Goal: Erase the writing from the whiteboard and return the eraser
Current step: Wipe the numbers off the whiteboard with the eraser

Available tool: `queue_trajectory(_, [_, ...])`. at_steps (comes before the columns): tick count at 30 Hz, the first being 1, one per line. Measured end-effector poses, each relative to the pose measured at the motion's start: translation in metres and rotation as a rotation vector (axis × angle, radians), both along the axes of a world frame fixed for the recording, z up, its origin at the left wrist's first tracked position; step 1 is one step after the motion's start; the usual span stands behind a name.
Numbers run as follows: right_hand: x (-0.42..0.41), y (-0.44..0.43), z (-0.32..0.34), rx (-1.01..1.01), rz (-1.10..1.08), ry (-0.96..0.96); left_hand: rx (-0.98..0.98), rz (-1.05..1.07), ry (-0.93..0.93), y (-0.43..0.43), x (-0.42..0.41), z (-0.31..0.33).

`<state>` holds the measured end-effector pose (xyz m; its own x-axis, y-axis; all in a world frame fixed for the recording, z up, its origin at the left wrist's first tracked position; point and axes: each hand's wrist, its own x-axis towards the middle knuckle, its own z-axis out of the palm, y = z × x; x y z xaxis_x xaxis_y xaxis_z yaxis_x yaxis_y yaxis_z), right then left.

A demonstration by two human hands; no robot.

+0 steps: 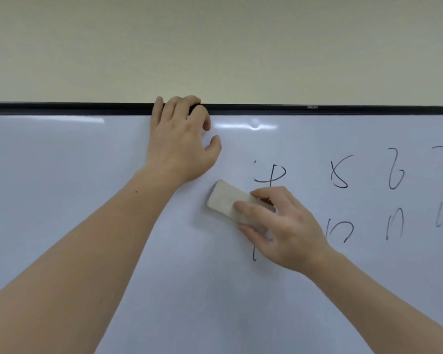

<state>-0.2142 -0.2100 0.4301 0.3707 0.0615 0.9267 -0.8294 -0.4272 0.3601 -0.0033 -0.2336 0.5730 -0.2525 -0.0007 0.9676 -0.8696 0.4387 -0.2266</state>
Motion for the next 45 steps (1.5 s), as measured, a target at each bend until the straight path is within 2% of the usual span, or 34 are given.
queue_trajectory(2, [-0.024,0.0,0.007,-0.027,-0.046,-0.067,-0.001,0.038,-0.007,-0.002,-0.003,-0.003])
queue_trajectory(6, [-0.044,-0.001,0.041,-0.007,-0.034,-0.477,0.009,0.056,0.035,-0.003,-0.016,-0.007])
queue_trajectory(8, [-0.038,-0.003,0.05,0.017,-0.009,-0.597,0.005,0.052,0.048,-0.004,-0.018,-0.008])
queue_trajectory(10, [-0.023,-0.004,0.044,-0.01,-0.003,-0.579,-0.006,0.051,0.044,-0.006,-0.016,-0.008])
queue_trajectory(15, [-0.008,-0.002,-0.009,-0.018,-0.022,-0.088,0.002,0.053,0.031,-0.006,-0.015,-0.008])
queue_trajectory(17, [-0.018,-0.001,-0.008,-0.025,-0.052,-0.016,0.009,0.052,0.027,-0.006,-0.015,-0.008])
queue_trajectory(19, [-0.029,-0.002,0.006,-0.038,-0.083,-0.128,0.016,0.044,0.033,-0.007,-0.015,-0.009])
queue_trajectory(23, [-0.036,0.0,0.041,0.024,-0.073,-0.553,0.03,0.034,0.03,-0.007,-0.015,-0.008])
queue_trajectory(25, [-0.027,-0.001,0.046,0.046,-0.085,-0.649,0.038,0.032,0.019,-0.007,-0.013,-0.007])
queue_trajectory(27, [-0.009,-0.001,0.039,0.025,-0.086,-0.615,0.039,0.029,0.011,-0.008,-0.012,-0.007])
queue_trajectory(32, [0.018,0.0,-0.032,0.017,-0.07,-0.252,0.042,0.025,0.004,-0.009,-0.01,-0.007])
queue_trajectory(35, [0.006,0.006,-0.055,0.032,-0.12,-0.145,0.051,0.025,0.002,-0.009,-0.011,-0.008])
queue_trajectory(37, [-0.009,0.008,-0.053,0.041,-0.184,-0.185,0.054,0.02,-0.004,-0.009,-0.011,-0.008])
queue_trajectory(42, [-0.025,0.005,-0.038,0.101,-0.157,-0.678,0.059,0.018,0.003,-0.008,-0.011,-0.008])
queue_trajectory(43, [-0.019,0.005,-0.039,0.101,-0.155,-0.702,0.064,0.023,0.005,-0.007,-0.012,-0.008])
queue_trajectory(45, [-0.001,0.006,-0.044,0.074,-0.143,-0.598,0.066,0.029,0.005,-0.006,-0.012,-0.008])
